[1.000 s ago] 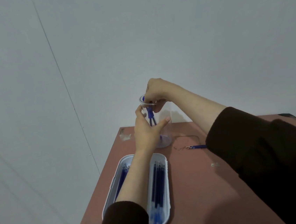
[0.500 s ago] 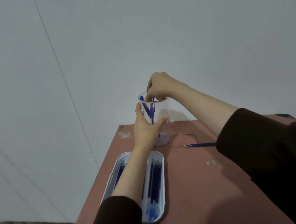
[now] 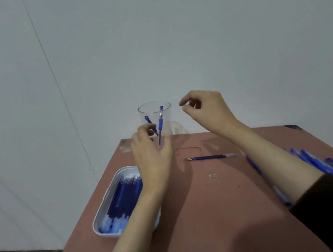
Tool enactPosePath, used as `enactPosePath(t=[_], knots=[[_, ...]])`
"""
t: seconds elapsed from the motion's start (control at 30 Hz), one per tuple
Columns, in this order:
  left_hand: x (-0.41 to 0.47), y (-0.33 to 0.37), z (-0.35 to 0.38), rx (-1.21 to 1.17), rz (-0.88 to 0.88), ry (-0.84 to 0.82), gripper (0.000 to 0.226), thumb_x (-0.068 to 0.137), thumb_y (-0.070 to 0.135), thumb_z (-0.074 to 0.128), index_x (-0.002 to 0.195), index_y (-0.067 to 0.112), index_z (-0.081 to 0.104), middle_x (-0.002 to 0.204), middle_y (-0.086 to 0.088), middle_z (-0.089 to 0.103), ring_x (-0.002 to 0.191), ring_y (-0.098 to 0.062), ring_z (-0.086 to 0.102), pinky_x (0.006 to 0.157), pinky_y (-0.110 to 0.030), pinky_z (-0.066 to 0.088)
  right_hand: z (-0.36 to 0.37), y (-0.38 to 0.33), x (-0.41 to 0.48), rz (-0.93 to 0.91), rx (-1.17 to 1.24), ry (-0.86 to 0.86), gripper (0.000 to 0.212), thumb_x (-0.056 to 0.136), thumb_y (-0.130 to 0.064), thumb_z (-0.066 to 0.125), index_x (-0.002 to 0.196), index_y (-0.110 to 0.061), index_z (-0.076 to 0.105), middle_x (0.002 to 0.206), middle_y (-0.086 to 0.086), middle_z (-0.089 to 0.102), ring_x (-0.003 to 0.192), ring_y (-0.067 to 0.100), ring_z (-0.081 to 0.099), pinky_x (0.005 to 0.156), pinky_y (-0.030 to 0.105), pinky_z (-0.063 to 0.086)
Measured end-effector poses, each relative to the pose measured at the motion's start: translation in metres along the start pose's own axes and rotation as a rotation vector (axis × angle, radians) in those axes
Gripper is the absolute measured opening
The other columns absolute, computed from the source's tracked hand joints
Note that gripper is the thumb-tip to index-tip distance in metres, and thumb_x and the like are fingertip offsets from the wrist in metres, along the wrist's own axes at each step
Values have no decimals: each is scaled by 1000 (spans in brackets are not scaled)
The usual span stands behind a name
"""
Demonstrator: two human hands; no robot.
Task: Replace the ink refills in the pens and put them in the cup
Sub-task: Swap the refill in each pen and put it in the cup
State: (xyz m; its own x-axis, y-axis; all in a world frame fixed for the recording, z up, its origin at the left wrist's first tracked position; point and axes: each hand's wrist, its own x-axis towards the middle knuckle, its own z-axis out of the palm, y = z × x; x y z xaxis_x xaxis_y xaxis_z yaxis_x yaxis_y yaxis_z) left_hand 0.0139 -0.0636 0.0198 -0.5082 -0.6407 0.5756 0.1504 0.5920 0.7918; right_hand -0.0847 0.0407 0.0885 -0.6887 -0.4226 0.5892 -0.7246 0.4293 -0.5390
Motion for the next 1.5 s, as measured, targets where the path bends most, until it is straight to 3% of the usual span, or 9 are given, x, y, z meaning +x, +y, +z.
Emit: enactPosePath(t=[0.3, 0.43, 0.7, 0.8, 0.9, 1.1, 1.27, 1.4, 1.5], knots=[[-57, 16, 60, -89, -102, -537, 19, 81, 7, 62, 91, 22, 67, 96, -1, 65, 81, -13, 60, 77, -26, 46, -66, 79, -64, 417, -333, -312, 5, 83, -21, 64, 79, -21, 67, 82, -2, 68, 82, 16, 63, 74, 29, 49], [-71, 19, 74, -130, -86, -615, 28, 84, 6, 61, 83, 33, 64, 85, 7, 63, 69, -7, 57, 71, -20, 43, -84, 100, -76, 504, -546, -415, 8, 80, -18, 62, 73, -13, 62, 71, -2, 60, 68, 17, 57, 54, 25, 38], [-73, 12, 74, -87, -60, -602, 15, 86, 8, 60, 89, 20, 69, 79, 11, 62, 62, -3, 56, 62, -11, 41, -88, 98, -82, 518, -733, -555, 46, 78, -48, 71, 61, -16, 43, 62, -4, 48, 59, 14, 47, 62, 28, 36], [-72, 11, 74, -97, -83, -598, 15, 87, 9, 61, 90, 20, 69, 78, 10, 62, 62, -4, 56, 59, -10, 40, -86, 94, -83, 511, -776, -572, 42, 80, -38, 70, 60, -15, 42, 62, -3, 46, 57, 15, 43, 70, 30, 38], [-72, 11, 74, -89, -90, -608, 14, 87, 9, 60, 90, 20, 69, 75, 11, 61, 61, -5, 54, 56, -8, 38, -84, 89, -81, 504, -787, -551, 31, 81, -21, 62, 59, -13, 40, 61, -2, 42, 53, 15, 40, 59, 27, 34], [-70, 9, 75, -117, -139, -589, 16, 87, 12, 61, 87, 25, 69, 69, 5, 66, 61, -9, 58, 56, -11, 41, -88, 79, -78, 483, -714, -499, 30, 80, -23, 59, 58, -14, 41, 55, -4, 44, 51, 14, 42, 51, 25, 29], [-64, 7, 70, -237, -213, -552, 28, 88, 6, 60, 79, 32, 67, 65, 6, 66, 55, -7, 59, 63, -28, 53, -90, 64, -63, 385, -406, -385, 21, 78, -20, 62, 67, -12, 46, 63, 1, 56, 58, 18, 56, 61, 34, 51], [-53, -2, 58, -291, -197, -471, 28, 88, 5, 60, 88, 31, 69, 77, 9, 70, 68, -6, 63, 68, -33, 55, -74, 47, -59, 199, -171, -345, 10, 83, -18, 58, 93, -15, 59, 77, 1, 62, 65, 17, 53, 60, 29, 43], [-46, -9, 49, -277, -171, -394, 27, 88, 5, 60, 96, 30, 66, 88, 5, 67, 73, -4, 62, 65, -23, 51, -47, 48, -64, 77, -205, -375, 26, 91, -11, 48, 112, -20, 62, 88, -3, 55, 79, 14, 50, 69, 26, 36]])
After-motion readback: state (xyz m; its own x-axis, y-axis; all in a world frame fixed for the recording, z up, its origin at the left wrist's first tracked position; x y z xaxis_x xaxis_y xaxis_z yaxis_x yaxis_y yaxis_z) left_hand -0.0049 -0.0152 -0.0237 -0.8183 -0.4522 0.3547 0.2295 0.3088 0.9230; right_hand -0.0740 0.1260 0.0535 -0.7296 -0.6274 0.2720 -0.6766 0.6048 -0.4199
